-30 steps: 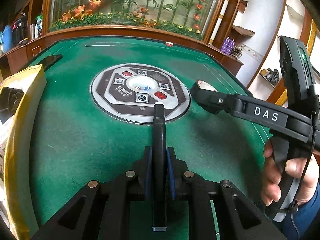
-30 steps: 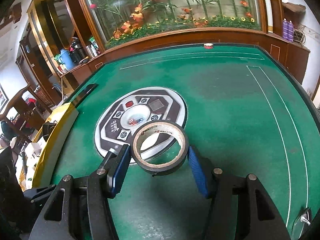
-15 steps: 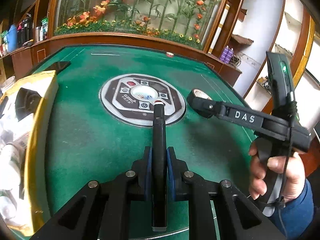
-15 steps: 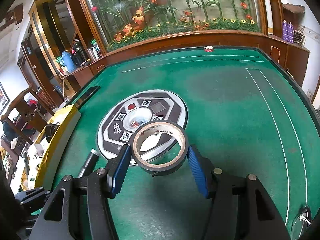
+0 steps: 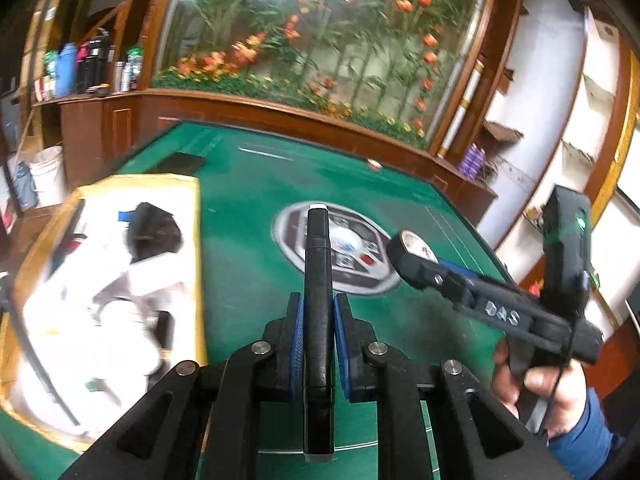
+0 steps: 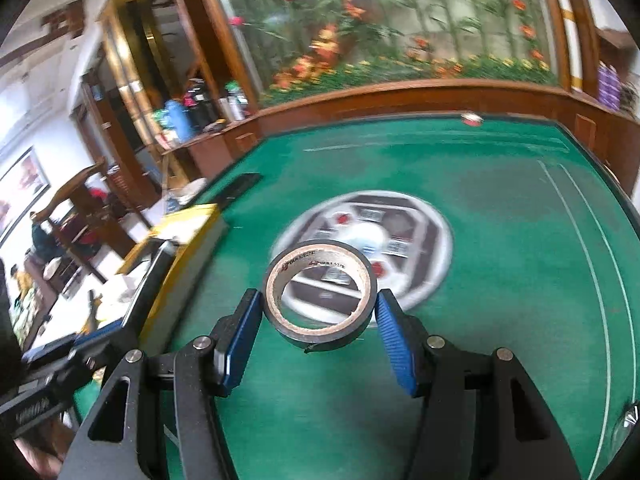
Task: Organize rigid objects
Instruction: 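Carry the black marker and tape roll into the tray and open both tools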
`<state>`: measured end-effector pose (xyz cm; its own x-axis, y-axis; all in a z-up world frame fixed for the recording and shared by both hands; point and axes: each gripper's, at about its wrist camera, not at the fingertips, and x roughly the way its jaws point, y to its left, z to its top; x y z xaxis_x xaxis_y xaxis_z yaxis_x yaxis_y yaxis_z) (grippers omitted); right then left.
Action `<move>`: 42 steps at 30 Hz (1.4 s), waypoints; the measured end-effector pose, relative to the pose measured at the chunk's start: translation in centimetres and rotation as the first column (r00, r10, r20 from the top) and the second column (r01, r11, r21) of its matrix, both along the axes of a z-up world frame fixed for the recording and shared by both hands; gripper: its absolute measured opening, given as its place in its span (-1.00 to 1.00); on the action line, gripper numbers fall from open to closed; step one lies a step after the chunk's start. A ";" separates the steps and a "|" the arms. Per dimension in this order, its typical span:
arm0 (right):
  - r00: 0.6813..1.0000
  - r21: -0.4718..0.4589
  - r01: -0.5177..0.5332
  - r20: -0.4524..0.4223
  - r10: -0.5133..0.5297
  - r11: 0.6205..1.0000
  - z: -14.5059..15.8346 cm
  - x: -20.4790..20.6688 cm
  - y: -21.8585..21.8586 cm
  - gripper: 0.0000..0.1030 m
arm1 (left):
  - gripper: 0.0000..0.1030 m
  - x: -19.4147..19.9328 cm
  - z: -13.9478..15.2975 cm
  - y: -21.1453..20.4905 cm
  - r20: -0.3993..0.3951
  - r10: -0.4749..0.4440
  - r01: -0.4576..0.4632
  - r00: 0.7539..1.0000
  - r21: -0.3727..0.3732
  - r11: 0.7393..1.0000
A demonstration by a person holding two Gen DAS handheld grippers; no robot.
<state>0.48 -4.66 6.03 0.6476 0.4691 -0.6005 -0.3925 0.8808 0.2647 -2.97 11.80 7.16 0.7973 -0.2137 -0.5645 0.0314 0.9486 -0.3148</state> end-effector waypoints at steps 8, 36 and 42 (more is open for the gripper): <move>0.976 0.005 -0.219 0.025 0.218 0.976 1.8 -3.3 9.3 0.12 | -0.72 -3.6 -0.2 8.0 0.010 0.179 -0.178 0.984 -0.034 0.983; 0.943 -0.169 -0.332 -0.049 0.328 0.928 -2.1 -1.2 23.9 0.12 | -0.71 -2.9 -5.3 14.4 -0.111 0.335 -0.339 0.936 -0.020 0.941; 0.943 -0.167 -0.332 -0.029 0.332 0.928 -2.3 -1.4 23.9 0.12 | -0.71 -2.8 -5.3 13.9 -0.091 0.359 -0.357 0.929 0.035 0.933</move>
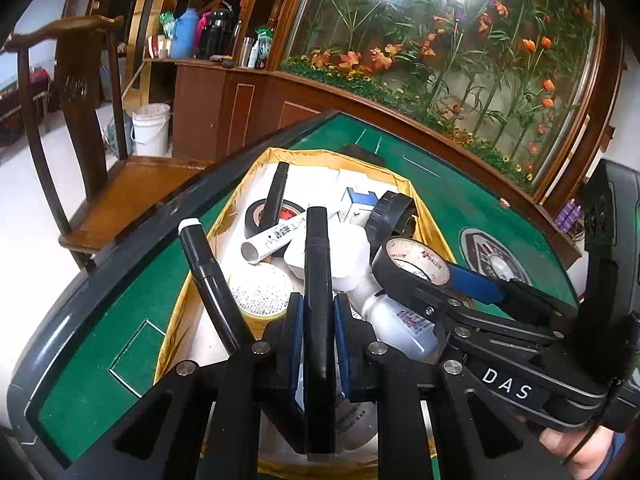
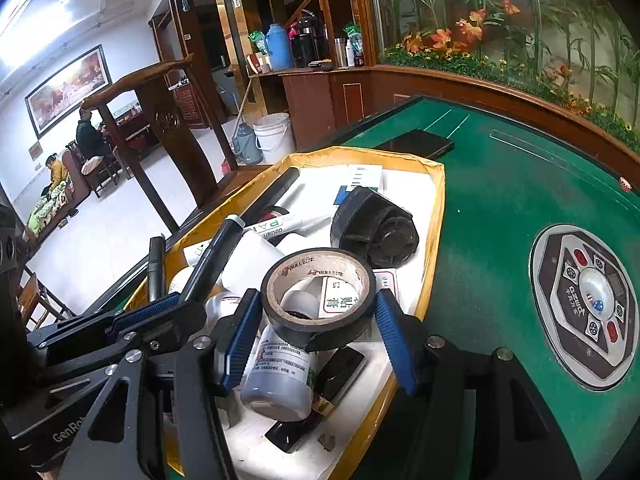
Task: Organize rigid objects
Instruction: 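Carry the black marker and tape roll into the tray and open both tools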
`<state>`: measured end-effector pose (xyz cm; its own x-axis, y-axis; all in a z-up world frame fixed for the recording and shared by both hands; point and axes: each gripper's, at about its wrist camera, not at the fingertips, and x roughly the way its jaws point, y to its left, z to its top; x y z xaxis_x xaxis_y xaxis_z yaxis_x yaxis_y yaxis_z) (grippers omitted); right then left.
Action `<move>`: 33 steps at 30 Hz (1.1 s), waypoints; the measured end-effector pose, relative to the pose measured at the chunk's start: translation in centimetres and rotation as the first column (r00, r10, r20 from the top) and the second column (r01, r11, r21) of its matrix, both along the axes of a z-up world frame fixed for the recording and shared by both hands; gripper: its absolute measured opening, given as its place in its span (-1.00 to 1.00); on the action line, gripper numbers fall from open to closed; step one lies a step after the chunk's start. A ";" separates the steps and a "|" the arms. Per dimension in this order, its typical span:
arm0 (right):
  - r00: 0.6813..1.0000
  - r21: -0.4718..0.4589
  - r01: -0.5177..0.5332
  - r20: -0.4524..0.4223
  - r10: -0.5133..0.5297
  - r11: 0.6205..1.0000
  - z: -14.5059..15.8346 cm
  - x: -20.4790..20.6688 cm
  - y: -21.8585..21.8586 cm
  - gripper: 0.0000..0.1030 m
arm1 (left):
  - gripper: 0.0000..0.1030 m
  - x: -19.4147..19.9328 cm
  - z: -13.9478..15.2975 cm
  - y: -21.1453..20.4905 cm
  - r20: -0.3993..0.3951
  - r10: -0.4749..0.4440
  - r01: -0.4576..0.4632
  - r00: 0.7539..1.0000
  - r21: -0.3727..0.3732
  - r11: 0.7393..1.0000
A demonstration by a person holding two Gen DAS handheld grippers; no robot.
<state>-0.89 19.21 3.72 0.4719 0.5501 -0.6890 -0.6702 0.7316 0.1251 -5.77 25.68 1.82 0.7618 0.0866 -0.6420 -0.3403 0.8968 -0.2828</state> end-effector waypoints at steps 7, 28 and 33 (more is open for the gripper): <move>1.000 0.010 -0.003 0.018 0.003 1.000 -0.2 -0.7 -0.4 0.12 | -0.71 0.0 0.1 -0.6 -0.004 0.013 -0.013 1.000 0.020 1.000; 1.000 0.009 -0.003 0.026 0.002 1.000 -0.4 -0.9 -0.5 0.12 | -0.72 -0.1 0.1 -0.8 -0.011 0.029 -0.029 1.000 0.034 0.999; 1.000 0.009 -0.002 0.027 0.002 1.000 -0.4 -0.9 -0.5 0.12 | -0.72 -0.1 0.1 -0.9 -0.012 0.031 -0.031 0.999 0.036 0.999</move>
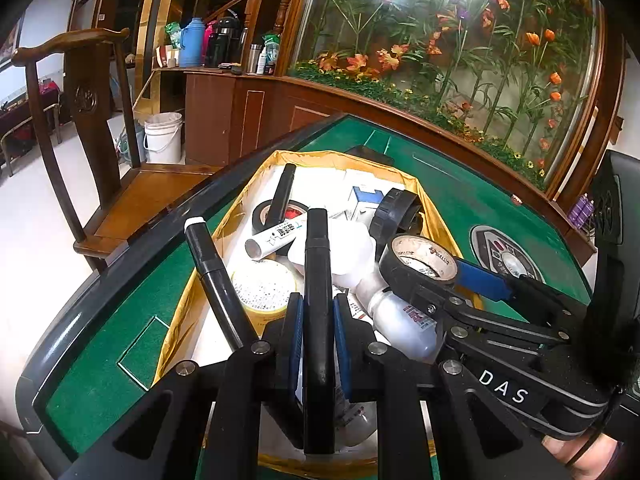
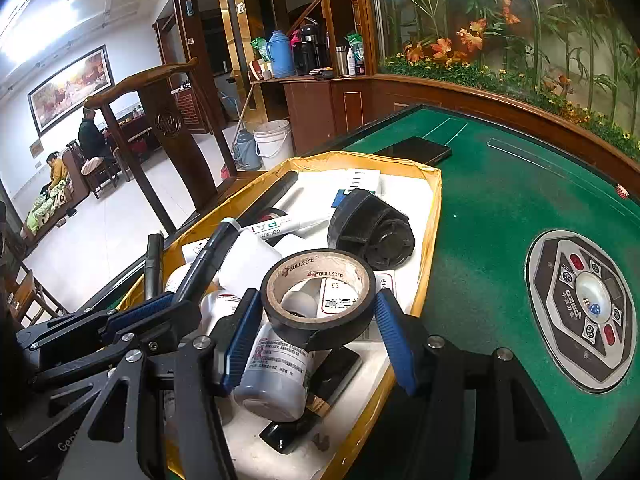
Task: Organize rigid objects
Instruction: 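Carry the black marker and tape roll into the tray and open both tools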
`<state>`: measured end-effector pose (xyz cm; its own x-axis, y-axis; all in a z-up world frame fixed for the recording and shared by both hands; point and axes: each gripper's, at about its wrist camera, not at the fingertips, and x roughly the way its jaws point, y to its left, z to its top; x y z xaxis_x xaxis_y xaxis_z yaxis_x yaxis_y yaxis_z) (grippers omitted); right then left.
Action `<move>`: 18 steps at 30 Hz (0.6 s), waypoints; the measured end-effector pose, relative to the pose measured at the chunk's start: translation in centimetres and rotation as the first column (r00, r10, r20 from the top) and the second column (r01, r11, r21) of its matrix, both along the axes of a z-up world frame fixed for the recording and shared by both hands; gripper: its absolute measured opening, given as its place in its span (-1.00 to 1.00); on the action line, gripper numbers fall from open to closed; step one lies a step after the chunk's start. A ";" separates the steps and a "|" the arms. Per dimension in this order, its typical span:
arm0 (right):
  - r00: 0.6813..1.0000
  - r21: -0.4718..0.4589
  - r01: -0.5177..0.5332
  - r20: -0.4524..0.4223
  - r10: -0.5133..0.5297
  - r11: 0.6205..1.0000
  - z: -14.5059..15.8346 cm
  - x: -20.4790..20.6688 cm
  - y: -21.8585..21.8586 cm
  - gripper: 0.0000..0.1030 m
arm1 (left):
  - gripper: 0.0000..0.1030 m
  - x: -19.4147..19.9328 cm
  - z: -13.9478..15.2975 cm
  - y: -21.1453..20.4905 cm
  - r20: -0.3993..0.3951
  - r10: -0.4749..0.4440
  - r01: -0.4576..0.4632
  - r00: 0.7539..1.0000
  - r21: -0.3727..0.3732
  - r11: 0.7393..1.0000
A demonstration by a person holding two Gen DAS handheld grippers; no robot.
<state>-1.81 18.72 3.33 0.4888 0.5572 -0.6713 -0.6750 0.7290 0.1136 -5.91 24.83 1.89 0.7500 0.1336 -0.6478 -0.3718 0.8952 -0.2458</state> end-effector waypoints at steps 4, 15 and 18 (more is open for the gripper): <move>1.000 0.000 0.000 0.001 0.000 1.000 0.0 0.0 0.0 0.12 | -0.72 0.0 0.0 0.0 -0.001 0.002 -0.002 1.000 0.003 1.000; 1.000 -0.004 0.000 0.006 0.000 1.000 -0.1 0.0 0.0 0.12 | -0.71 -0.1 -0.3 0.1 -0.021 0.019 -0.019 1.000 0.002 1.000; 1.000 -0.018 -0.002 0.030 0.003 1.000 -0.2 0.0 0.0 0.12 | -0.70 -0.3 -0.5 0.1 -0.031 0.025 -0.024 0.999 0.003 1.000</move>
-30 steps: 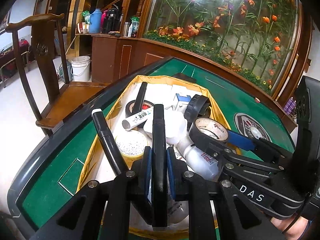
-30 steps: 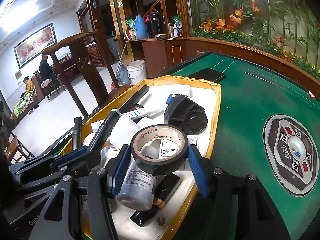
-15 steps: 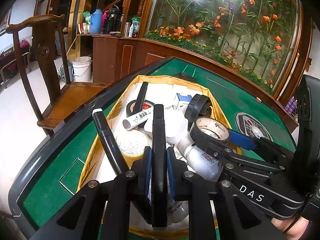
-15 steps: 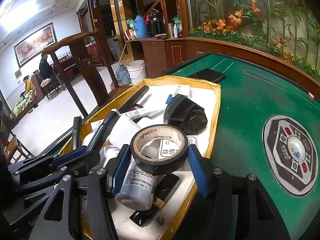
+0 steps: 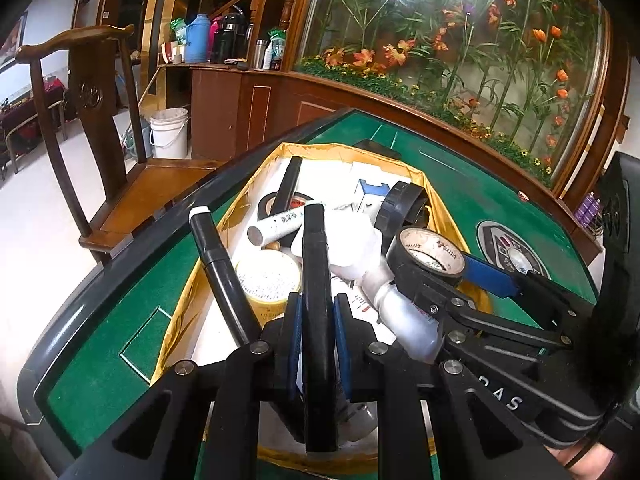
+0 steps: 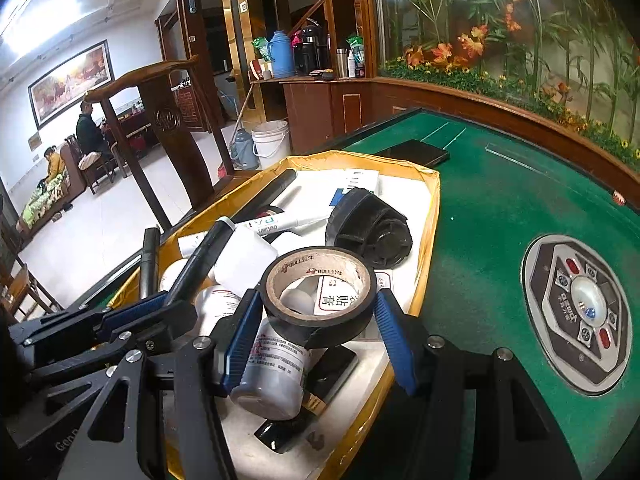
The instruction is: Organize rigid objects
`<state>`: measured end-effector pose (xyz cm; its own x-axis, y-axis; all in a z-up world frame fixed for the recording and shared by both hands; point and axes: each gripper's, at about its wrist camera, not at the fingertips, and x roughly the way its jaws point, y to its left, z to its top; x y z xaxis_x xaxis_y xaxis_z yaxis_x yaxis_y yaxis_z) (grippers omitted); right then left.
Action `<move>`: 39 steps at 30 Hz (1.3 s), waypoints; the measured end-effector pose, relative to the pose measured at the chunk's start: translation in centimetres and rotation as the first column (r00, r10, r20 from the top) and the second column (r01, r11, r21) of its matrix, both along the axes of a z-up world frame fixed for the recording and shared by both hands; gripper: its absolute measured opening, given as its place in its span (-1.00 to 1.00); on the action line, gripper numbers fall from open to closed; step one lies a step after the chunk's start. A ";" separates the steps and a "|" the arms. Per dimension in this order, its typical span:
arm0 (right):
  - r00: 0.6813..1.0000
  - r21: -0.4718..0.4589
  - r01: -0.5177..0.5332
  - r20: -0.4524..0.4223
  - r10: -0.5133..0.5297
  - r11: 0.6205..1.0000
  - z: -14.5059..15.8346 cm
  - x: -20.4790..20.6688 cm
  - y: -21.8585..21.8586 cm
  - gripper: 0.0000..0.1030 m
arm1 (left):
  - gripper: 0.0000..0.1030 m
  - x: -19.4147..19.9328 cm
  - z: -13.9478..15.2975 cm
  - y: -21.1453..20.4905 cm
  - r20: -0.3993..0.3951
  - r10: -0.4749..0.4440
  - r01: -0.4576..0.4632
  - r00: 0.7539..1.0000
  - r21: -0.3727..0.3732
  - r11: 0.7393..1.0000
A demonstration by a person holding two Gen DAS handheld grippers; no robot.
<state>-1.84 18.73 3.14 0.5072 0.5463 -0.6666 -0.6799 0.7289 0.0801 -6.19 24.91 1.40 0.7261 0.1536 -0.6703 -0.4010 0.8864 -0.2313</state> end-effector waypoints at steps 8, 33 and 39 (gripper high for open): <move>0.998 -0.022 -0.025 0.064 0.026 0.999 0.1 -0.1 -0.4 0.15 | -0.41 -1.4 -0.3 -0.7 0.013 0.036 -0.036 0.999 -0.019 0.999; 0.943 0.219 0.244 0.173 -0.284 0.945 1.4 3.0 -7.3 0.50 | 0.53 -1.4 -0.3 -2.1 0.074 -0.012 0.022 0.997 -0.128 0.991; 0.883 0.328 0.358 0.184 -0.431 0.874 1.5 3.1 -10.4 0.56 | 0.53 -1.3 -0.2 -1.2 0.105 0.030 -0.013 0.994 -0.160 0.987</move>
